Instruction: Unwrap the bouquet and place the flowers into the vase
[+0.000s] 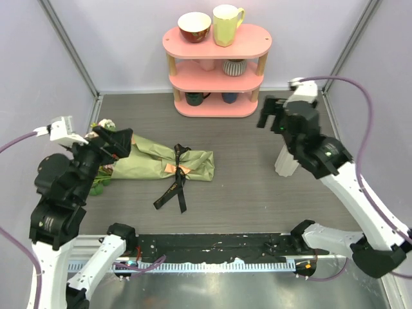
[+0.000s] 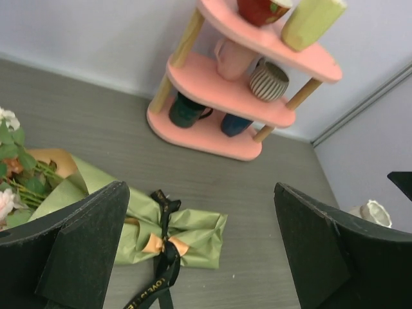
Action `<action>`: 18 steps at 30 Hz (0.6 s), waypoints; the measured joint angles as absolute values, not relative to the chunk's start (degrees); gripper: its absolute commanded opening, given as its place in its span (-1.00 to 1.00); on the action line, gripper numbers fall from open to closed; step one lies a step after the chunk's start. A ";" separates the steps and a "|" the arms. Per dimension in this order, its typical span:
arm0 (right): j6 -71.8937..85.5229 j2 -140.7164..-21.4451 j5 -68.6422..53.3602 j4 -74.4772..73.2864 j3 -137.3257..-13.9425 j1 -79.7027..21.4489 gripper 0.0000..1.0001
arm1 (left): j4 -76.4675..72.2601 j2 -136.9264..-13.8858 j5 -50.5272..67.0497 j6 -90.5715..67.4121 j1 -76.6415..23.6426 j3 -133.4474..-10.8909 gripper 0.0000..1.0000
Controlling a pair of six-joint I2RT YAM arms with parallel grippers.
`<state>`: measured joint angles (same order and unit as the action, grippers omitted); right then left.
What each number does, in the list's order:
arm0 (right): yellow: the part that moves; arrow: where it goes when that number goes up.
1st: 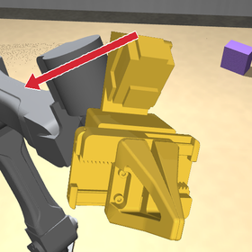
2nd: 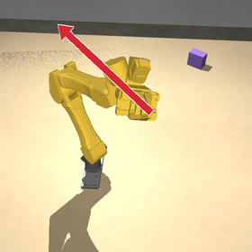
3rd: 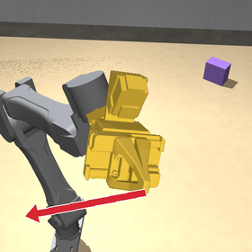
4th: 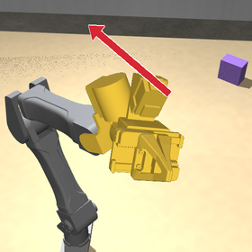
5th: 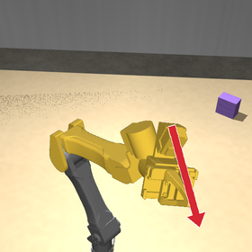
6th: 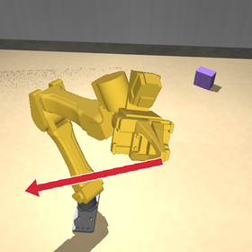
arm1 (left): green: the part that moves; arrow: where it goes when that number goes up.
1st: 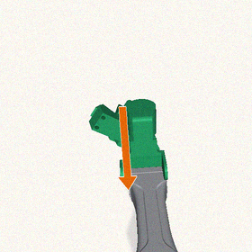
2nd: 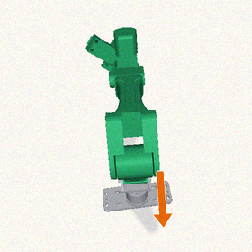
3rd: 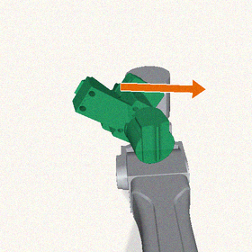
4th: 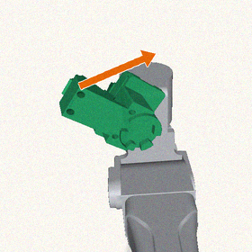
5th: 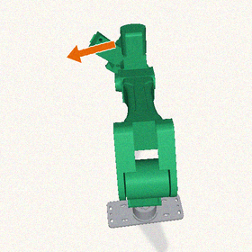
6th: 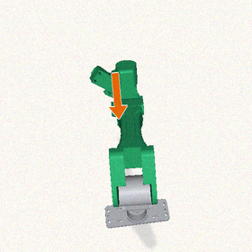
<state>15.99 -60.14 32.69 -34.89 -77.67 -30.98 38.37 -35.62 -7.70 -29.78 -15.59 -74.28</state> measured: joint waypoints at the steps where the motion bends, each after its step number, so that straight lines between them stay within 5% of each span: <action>1: 15.99 -61.82 33.41 -34.72 -78.41 -33.50 1.00 | 38.61 -36.29 -7.44 -29.95 -15.59 -73.67 0.99; 10: 17.45 -84.36 30.59 -27.90 -81.91 -56.99 0.99 | 41.04 -40.38 -6.39 -33.50 -15.59 -63.40 1.00; 18: 27.62 -90.13 17.56 -14.68 -66.30 -58.61 0.59 | 40.62 -40.80 -4.56 -37.95 -15.59 -53.01 0.83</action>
<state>27.62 -90.13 17.56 -14.68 -66.30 -58.61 40.62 -40.80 -4.56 -37.95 -15.59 -53.01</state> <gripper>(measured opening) 0.865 0.954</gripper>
